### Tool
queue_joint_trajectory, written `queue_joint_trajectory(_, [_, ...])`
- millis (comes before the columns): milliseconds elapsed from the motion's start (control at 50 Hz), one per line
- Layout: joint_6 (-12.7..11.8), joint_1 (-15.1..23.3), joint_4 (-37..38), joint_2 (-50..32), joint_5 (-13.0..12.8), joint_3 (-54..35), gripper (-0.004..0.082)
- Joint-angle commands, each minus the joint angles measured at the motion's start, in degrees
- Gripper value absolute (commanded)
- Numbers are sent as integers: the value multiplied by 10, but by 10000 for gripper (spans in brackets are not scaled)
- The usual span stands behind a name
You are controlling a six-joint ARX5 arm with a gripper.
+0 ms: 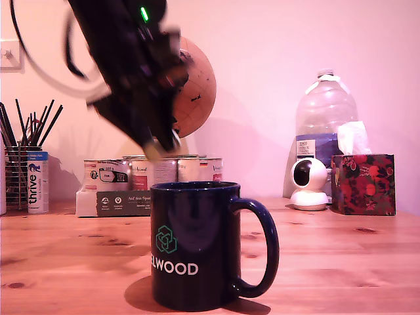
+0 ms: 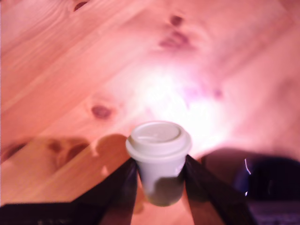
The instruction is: Pick up the coffee capsules from the table one by one and drop them inside the nearest coffee cup
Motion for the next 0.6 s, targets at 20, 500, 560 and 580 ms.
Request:
queue_joint_trajectory(20, [39,-1,-13,-27,0,3,231])
queue_joint_trajectory(500, [67,-7,15,-151,42,-63,231])
queue_joint_trajectory(560, [67,-7,39,-174,43,-100,231])
queue_joint_trajectory(580, [67,-7,50,-183,45,-114,231])
